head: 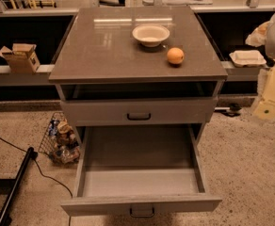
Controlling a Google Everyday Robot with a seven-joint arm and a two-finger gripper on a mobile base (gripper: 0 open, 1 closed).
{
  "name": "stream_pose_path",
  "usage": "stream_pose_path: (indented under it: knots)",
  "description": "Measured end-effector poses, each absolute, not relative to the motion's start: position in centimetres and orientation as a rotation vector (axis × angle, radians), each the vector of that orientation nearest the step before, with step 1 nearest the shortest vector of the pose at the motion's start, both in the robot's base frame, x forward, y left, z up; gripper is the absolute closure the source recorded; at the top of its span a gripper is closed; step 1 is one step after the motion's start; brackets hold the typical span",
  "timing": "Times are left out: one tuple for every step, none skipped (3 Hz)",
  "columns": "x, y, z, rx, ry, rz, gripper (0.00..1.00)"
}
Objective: Place orange into middle drawer
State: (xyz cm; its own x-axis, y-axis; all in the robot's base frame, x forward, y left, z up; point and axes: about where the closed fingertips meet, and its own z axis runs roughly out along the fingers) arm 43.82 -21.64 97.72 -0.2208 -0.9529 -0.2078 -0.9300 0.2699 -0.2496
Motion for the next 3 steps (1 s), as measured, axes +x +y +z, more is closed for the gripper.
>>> stream_pose_path:
  knots:
    - [44.7,-21.8,97.6,-1.702,2.225,-0.100,0.00]
    - [48.9,-23.0,96.6,-1.576,2.214,-0.047,0.00]
    - [54.9,-24.1,94.6,-1.411,2.182,0.040,0.00]
